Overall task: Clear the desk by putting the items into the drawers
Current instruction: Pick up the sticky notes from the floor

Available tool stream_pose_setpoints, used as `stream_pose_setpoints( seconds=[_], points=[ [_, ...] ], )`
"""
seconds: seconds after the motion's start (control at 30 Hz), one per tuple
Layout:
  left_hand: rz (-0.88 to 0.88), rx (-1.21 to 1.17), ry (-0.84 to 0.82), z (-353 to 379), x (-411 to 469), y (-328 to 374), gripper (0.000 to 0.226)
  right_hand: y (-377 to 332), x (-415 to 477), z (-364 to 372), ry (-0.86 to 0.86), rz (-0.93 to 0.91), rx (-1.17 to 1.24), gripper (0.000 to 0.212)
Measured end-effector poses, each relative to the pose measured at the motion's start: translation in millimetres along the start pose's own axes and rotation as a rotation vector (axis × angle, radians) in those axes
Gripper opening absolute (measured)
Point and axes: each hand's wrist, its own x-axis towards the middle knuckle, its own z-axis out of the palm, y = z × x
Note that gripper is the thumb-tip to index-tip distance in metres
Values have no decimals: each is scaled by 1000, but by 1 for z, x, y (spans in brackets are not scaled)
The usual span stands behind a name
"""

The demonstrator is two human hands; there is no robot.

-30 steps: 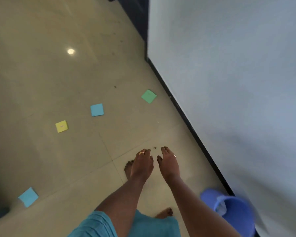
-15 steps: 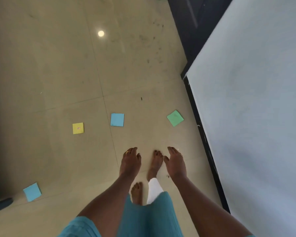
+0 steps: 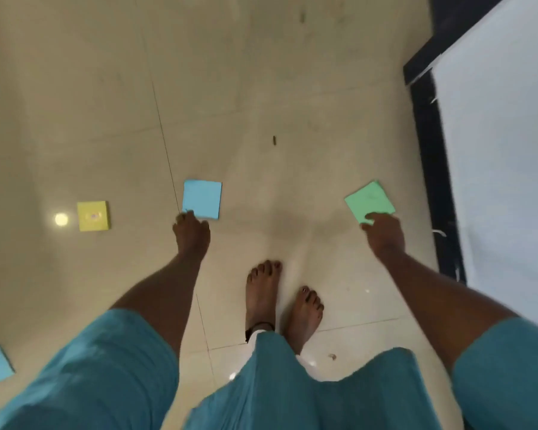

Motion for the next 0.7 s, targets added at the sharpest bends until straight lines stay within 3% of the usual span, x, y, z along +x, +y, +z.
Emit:
stream_pose_setpoints(
  seconds=[0.07,0.2,0.3,0.47,0.53,0.6,0.7],
  points=[
    [-30,31,32,17,37,-4,57,9,37,15,39,37,-26,44],
    [-176,-63,90,34,79,-4,82,8,74,24,145,163,21,89],
    [-231,-63,117,49,86,-9,88,11,86,32,156,205,41,104],
    [-390,-287,71,43,100,-21,93,10,98,30,179,347,71,92],
    [-192,-95,-24,67,82,-20,78,13,99,29,150,383,101,85],
    [33,-111,-3,143,22,-42,61,15,93,30,141,400,166,73],
    [112,-46,-191,182,-35,-42,49,14,70,32,144,404,328,53]
  ],
)
